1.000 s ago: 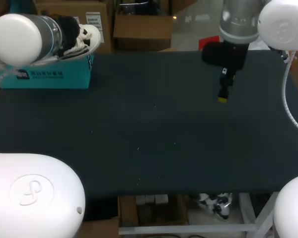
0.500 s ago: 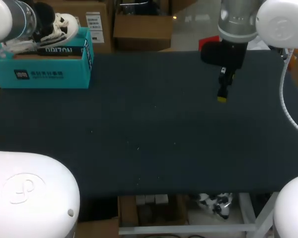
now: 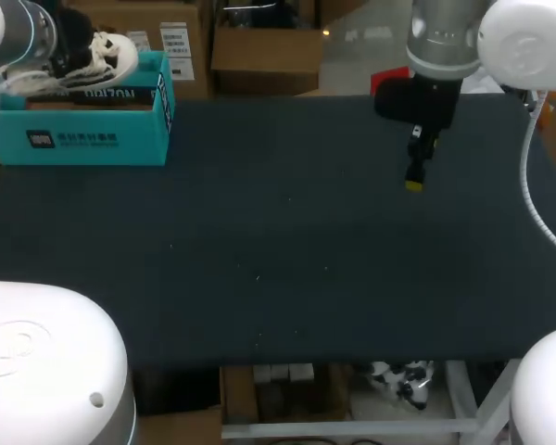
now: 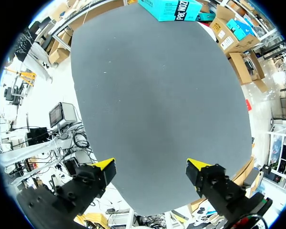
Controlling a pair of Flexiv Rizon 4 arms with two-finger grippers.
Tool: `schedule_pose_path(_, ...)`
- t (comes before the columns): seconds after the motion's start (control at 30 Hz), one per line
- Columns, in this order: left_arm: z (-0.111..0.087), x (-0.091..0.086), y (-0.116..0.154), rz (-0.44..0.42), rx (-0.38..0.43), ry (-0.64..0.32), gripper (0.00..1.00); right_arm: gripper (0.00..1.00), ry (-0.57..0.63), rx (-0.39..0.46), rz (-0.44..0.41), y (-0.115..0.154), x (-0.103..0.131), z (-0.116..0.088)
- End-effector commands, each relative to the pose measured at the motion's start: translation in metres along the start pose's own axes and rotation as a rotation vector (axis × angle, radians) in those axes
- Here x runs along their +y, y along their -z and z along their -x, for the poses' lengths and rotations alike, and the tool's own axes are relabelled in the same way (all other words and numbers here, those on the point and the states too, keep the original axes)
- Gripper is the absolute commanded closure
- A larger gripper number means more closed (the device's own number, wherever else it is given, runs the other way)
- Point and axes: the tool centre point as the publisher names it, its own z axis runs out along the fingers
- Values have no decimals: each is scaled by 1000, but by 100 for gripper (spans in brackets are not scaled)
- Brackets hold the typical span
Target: Open the shoe tongue, take the insole out of the shoe, put the insole back into the shoe, and pack the shoe into the shoebox
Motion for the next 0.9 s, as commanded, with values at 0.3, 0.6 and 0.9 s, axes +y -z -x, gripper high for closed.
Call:
schedule_pose_path(0.3, 2, 10, -52, -87, 9, -1, 100, 0, -1, 0, -2, 1, 0, 0)
schedule_pose_path(0.6, -15, 12, -77, -73, 32, -34, 100, 0, -1, 0, -2, 1, 0, 0)
schedule_pose_path(0.9, -29, 16, -101, -42, 60, -26, 100, 0, -1, 0, -2, 1, 0, 0)
